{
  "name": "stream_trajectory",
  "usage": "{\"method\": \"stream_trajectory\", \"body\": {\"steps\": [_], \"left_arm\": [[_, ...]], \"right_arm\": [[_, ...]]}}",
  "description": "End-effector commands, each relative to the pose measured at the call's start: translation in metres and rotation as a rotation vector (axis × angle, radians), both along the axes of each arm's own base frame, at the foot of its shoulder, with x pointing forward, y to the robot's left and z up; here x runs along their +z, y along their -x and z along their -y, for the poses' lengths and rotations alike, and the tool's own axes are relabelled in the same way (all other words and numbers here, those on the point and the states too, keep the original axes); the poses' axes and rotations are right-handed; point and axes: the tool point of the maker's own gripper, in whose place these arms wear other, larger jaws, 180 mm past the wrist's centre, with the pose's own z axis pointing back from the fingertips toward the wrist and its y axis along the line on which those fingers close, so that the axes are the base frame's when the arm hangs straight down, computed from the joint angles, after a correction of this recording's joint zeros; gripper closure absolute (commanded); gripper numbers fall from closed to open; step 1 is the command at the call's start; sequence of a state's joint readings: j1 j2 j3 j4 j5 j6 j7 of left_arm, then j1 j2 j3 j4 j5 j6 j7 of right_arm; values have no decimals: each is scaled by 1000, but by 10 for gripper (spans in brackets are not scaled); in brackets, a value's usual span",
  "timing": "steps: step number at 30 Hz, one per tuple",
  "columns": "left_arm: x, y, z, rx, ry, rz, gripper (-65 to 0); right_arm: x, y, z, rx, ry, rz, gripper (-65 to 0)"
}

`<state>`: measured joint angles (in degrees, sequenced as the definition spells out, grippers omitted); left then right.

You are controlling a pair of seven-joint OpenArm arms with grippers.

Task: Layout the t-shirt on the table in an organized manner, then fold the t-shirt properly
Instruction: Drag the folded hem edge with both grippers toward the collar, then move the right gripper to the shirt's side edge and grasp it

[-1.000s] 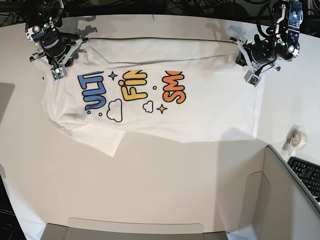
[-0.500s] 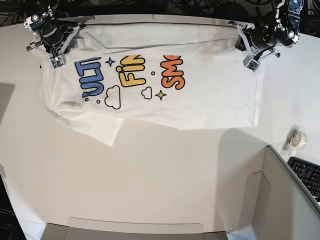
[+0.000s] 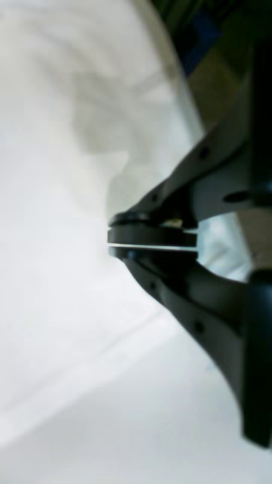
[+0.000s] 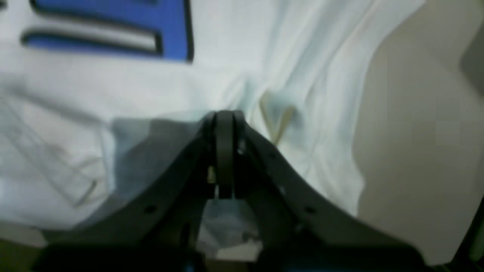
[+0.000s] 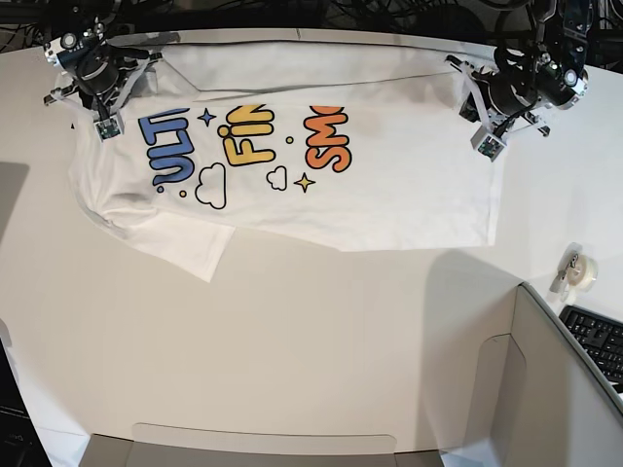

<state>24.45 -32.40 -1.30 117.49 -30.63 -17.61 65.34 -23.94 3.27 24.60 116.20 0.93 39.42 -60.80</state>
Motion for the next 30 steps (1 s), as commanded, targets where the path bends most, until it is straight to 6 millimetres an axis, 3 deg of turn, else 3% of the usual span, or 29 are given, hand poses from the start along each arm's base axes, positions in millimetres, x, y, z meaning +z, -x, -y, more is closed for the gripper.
{"method": "stream_trajectory", "body": {"steps": [1, 8, 13, 16, 20, 24, 30], "left_arm": [[13, -12, 0, -11, 1, 53, -11], [30, -41, 0, -9, 0, 134, -11], [44, -65, 0, -8, 2, 196, -11], [40, -72, -5, 16, 5, 190, -8], [21, -75, -19, 68, 7, 137, 0], [-8, -70, -26, 101, 19, 58, 0], [-23, -70, -21, 91, 34, 28, 0]], "right_arm": [[9, -8, 1, 16, 12, 34, 0], [32, -53, -8, 6, -17, 166, 0], [73, -107, -13, 5, -34, 332, 0], [100, -139, -18, 1, -54, 433, 0], [118, -174, -28, 2, -96, 481, 0], [105, -208, -44, 32, -141, 381, 0], [67, -232, -79, 117, -232, 281, 0]]}}
